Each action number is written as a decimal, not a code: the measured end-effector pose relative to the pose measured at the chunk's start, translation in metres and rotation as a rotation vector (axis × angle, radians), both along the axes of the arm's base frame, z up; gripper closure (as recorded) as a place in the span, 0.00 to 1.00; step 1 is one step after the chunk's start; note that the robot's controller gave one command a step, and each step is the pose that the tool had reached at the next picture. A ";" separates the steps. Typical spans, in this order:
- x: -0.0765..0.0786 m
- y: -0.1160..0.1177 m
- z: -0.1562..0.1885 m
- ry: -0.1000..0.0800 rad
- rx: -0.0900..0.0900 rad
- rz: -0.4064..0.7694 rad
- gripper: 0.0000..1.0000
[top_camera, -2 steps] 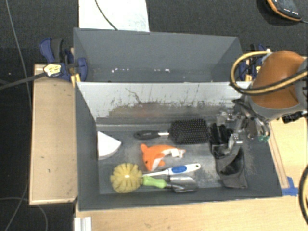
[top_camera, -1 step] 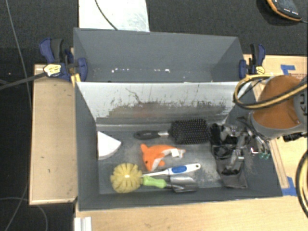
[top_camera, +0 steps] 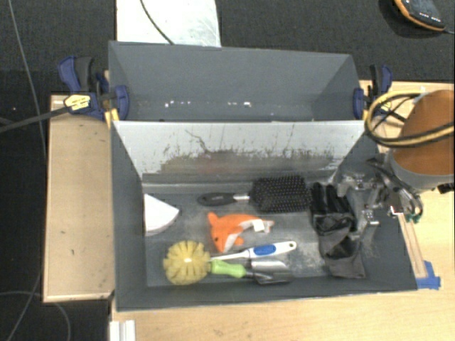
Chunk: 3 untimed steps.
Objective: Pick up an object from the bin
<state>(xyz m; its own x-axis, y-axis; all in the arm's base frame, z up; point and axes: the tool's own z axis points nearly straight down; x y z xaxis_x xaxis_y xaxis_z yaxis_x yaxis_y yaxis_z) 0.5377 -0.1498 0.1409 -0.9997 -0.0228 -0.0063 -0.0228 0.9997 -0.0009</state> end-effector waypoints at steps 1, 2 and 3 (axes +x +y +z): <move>-0.061 0.059 -0.041 0.008 0.004 -0.360 0.00; 0.009 0.006 -0.070 -0.002 0.003 -0.329 0.00; -0.057 0.002 -0.070 0.003 0.003 -0.272 1.00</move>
Offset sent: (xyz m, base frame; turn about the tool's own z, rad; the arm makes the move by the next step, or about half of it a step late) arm 0.0084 0.0063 -0.0709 0.3308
